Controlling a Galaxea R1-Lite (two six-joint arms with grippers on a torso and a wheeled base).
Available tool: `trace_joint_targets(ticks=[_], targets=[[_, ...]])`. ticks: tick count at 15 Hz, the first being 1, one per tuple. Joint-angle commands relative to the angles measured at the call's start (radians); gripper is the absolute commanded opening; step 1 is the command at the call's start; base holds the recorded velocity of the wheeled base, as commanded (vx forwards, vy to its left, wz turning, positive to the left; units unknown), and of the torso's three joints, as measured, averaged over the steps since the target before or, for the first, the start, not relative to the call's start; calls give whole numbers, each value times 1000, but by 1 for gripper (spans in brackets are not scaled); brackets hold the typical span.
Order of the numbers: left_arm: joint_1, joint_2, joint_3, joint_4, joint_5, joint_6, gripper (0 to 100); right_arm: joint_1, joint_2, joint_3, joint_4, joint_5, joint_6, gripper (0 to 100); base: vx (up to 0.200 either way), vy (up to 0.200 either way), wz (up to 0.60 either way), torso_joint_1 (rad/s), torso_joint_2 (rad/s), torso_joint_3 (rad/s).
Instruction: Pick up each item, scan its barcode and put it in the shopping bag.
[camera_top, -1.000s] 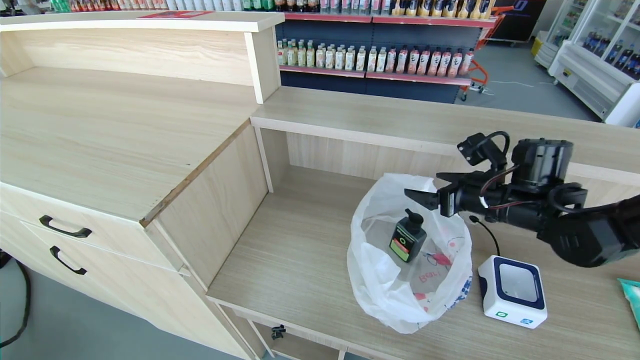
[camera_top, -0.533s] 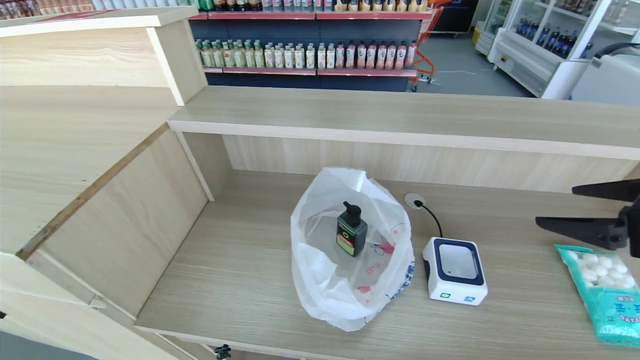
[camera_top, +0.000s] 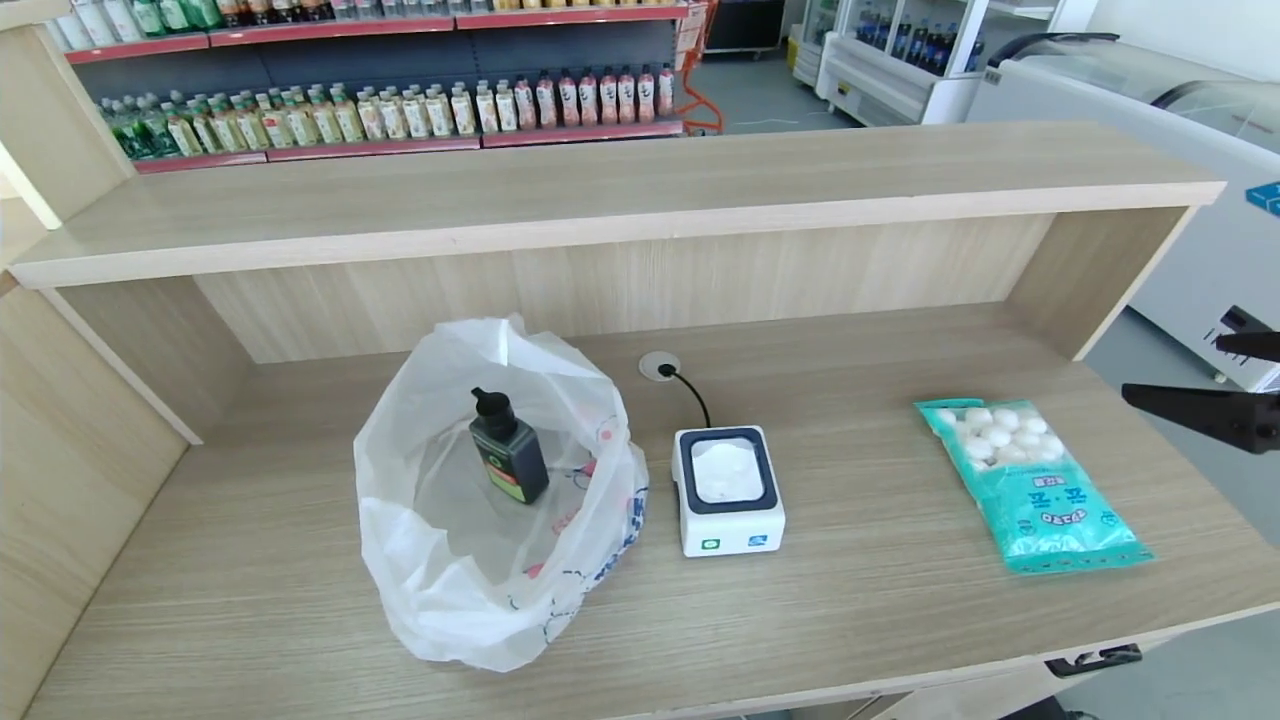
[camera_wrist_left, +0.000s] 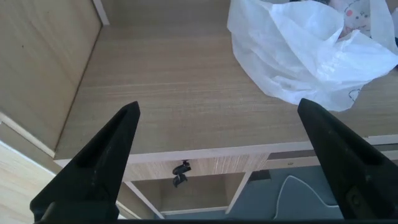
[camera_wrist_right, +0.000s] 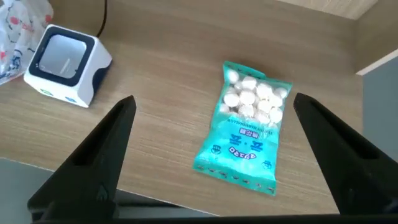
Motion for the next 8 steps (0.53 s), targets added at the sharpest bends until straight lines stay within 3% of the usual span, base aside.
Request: trace_joint_targets(ticks=[1, 4, 6, 8], targets=[[0, 2, 0, -1, 1, 0, 100, -26, 244, 46, -169, 1, -6, 100, 0, 0, 0, -12, 100, 61], [0, 2, 0, -1, 1, 0, 100, -78, 442, 55, -359, 1, -89, 100, 0, 0, 0, 0, 0, 0], [0, 2, 0, -1, 1, 0, 100, -124, 550, 54, -399, 1, -175, 100, 0, 0, 0, 0, 0, 0], [0, 2, 0, -1, 1, 0, 100, -126, 616, 46, -402, 1, -176, 100, 0, 0, 0, 0, 0, 0]])
